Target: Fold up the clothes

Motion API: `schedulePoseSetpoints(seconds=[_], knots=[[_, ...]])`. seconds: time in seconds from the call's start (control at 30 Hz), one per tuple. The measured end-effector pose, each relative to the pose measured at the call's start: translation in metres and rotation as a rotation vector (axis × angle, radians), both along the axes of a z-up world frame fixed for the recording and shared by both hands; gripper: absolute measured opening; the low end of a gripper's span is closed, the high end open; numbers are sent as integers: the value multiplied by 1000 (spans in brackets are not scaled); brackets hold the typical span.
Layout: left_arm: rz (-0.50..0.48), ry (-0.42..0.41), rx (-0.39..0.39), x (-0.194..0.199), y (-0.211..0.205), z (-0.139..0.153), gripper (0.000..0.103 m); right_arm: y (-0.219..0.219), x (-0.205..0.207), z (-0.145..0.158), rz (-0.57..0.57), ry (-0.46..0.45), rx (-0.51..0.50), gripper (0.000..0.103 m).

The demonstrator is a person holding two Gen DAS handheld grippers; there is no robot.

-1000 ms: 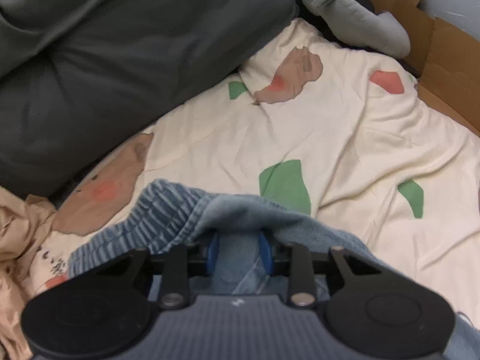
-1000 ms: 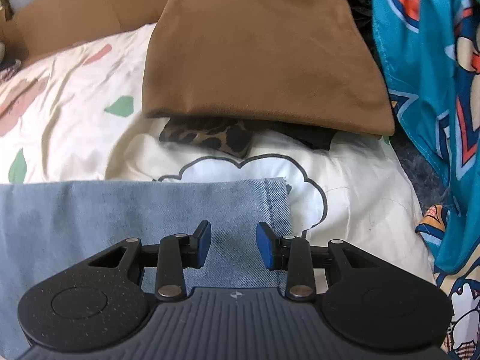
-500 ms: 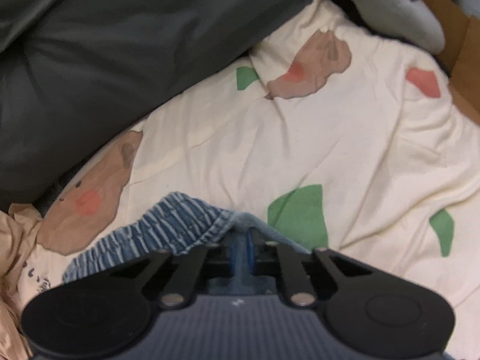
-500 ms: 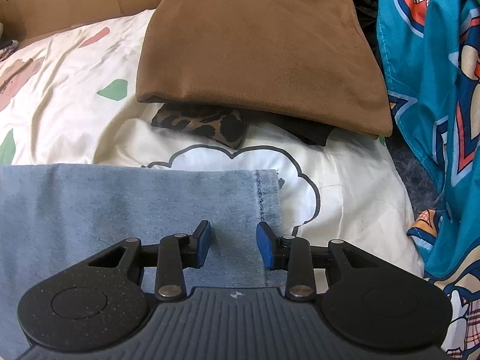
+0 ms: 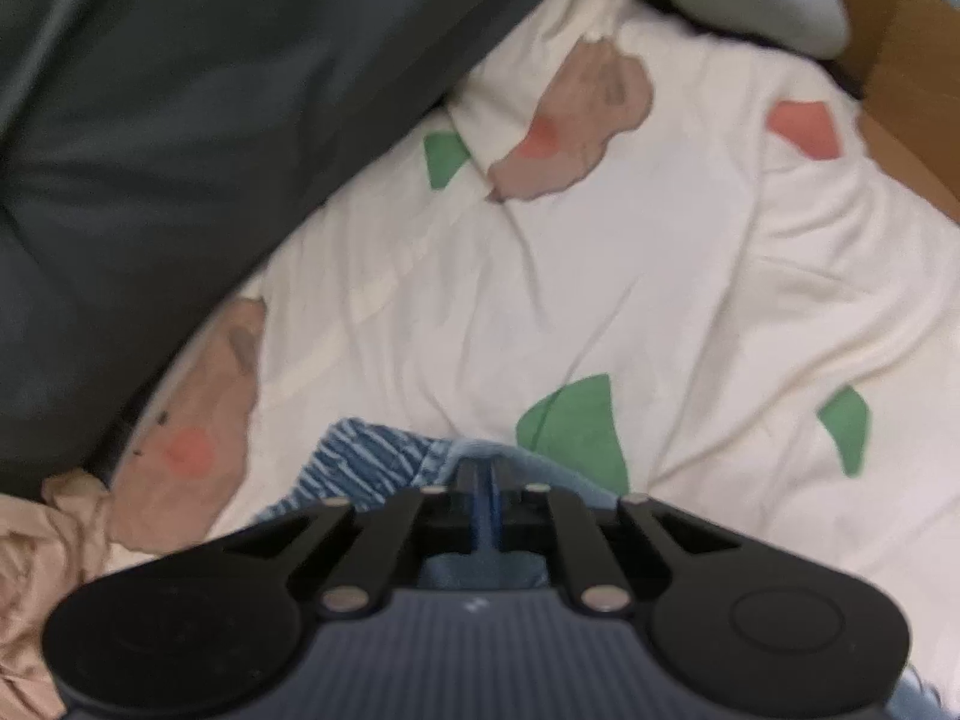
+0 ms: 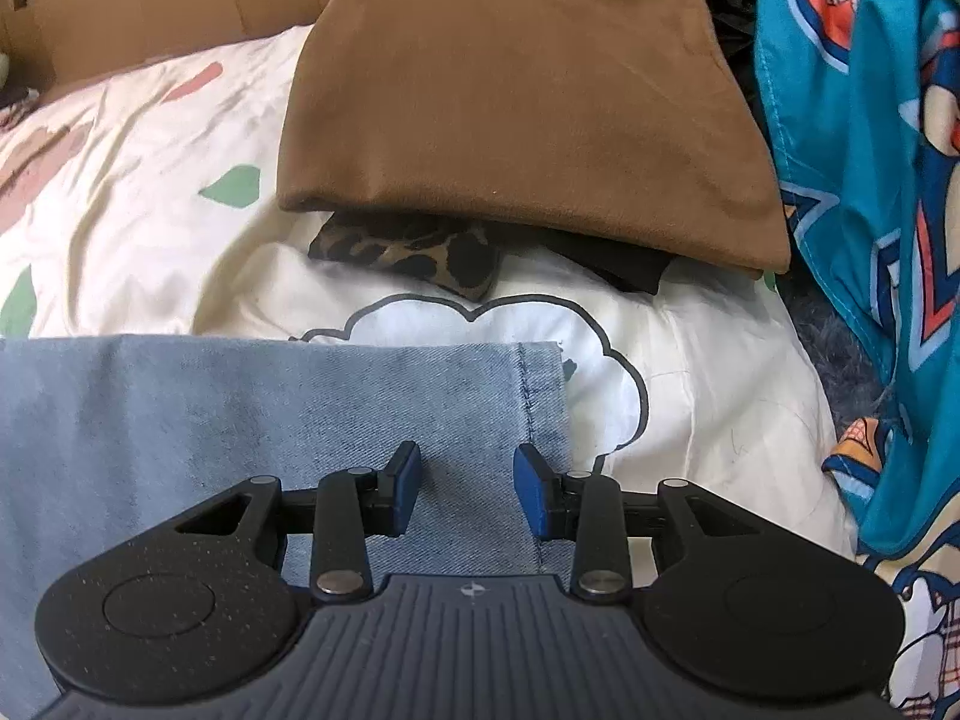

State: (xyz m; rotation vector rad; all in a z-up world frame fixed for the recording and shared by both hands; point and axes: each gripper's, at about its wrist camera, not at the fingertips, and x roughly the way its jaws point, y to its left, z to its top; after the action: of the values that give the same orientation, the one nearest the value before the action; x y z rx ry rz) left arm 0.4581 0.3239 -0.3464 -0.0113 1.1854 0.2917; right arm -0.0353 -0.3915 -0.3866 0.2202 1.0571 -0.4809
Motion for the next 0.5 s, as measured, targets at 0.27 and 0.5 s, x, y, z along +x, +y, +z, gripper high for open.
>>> schedulePoseSetpoints(seconds=[0.27,0.5], knots=[[47,-70,-65,-60,17,39,31,1,-4,1,-9,-19,34,41],[61,-19,-72,-92,19,17,27,3,-4,4,23,7,28,41]])
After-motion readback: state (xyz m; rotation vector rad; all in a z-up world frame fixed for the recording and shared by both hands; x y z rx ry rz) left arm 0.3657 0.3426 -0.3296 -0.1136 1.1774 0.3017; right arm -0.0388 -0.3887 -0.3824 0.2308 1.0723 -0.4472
